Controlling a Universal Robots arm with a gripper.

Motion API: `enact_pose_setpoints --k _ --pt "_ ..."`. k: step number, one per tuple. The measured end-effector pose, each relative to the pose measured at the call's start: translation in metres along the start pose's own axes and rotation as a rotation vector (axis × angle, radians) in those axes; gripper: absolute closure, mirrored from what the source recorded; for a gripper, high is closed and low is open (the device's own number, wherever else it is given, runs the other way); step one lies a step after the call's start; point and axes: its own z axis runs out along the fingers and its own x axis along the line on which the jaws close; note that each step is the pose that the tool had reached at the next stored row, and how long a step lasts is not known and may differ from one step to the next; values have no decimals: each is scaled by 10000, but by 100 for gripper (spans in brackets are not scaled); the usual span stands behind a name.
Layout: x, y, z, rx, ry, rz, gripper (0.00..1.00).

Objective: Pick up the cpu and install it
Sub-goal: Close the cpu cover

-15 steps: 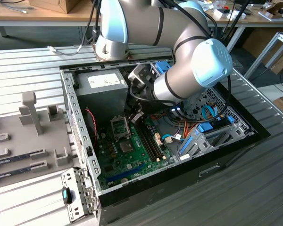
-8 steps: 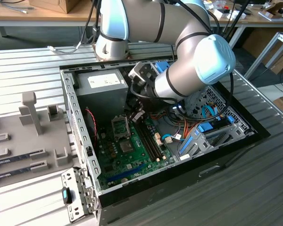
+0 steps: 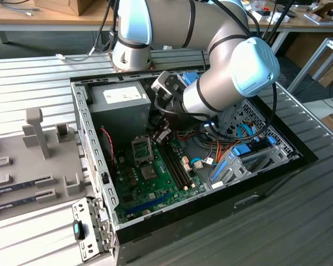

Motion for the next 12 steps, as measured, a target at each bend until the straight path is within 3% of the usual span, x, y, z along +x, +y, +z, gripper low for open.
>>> enact_pose_setpoints --k 12 --pt "2 15 -26 -51 129 -329 89"
